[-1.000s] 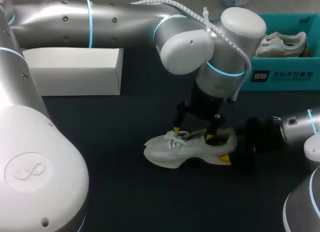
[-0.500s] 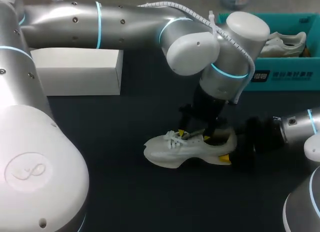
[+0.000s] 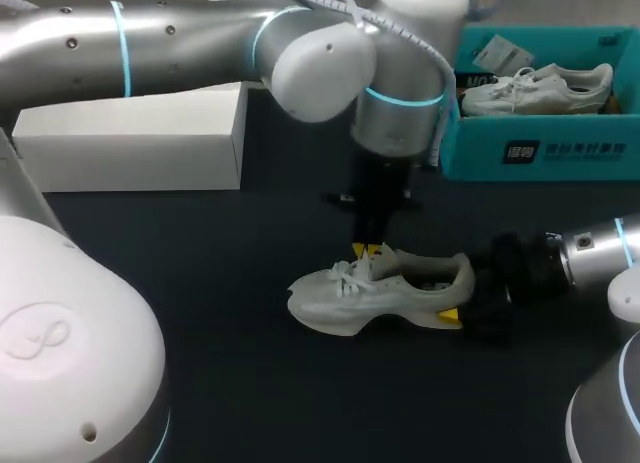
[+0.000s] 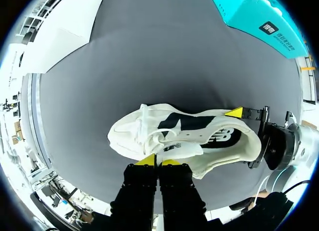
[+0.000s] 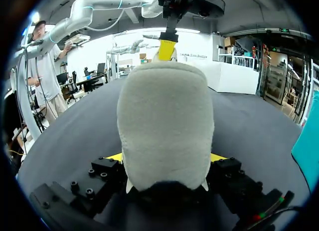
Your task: Take the shoe out of the shoebox, open the shoe tongue, remove and reinsert the insole, then place the shoe into the shoebox
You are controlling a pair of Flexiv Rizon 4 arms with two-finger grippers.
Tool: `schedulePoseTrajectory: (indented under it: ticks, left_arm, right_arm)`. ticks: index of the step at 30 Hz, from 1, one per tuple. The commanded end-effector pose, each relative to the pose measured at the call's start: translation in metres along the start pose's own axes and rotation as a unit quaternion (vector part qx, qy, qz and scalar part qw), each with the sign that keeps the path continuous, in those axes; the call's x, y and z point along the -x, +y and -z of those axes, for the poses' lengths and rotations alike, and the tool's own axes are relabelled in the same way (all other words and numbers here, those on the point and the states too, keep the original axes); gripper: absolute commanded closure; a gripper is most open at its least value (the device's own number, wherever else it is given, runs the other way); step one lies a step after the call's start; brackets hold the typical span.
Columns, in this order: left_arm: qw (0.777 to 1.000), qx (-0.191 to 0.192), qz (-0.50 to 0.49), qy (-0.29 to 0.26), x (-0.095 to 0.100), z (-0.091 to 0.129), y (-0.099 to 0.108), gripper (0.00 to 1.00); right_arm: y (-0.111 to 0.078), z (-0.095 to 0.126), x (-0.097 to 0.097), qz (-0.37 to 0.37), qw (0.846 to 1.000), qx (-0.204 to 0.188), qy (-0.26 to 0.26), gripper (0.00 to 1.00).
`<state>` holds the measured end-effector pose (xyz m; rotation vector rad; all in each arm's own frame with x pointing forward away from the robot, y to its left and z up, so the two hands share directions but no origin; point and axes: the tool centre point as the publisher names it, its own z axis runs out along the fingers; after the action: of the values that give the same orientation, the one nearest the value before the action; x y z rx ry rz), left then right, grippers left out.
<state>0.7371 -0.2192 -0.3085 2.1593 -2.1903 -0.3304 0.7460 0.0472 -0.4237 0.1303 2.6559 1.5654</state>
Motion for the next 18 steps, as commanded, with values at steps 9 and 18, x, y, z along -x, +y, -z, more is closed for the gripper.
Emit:
schedulePoseTrajectory:
  ticks: [9, 18]
  left_arm:
    - [0.994, 0.006, 0.040, 0.102, 0.074, 0.000, -0.005, 1.00]
    - [0.989, 0.006, 0.082, 0.123, 0.103, -0.027, 0.000, 1.00]
  right_arm:
    - [0.000, -0.002, 0.000, 0.000, 1.000, -0.002, 0.000, 1.00]
    - [0.000, -0.002, 0.000, 0.000, 1.000, -0.002, 0.000, 1.00]
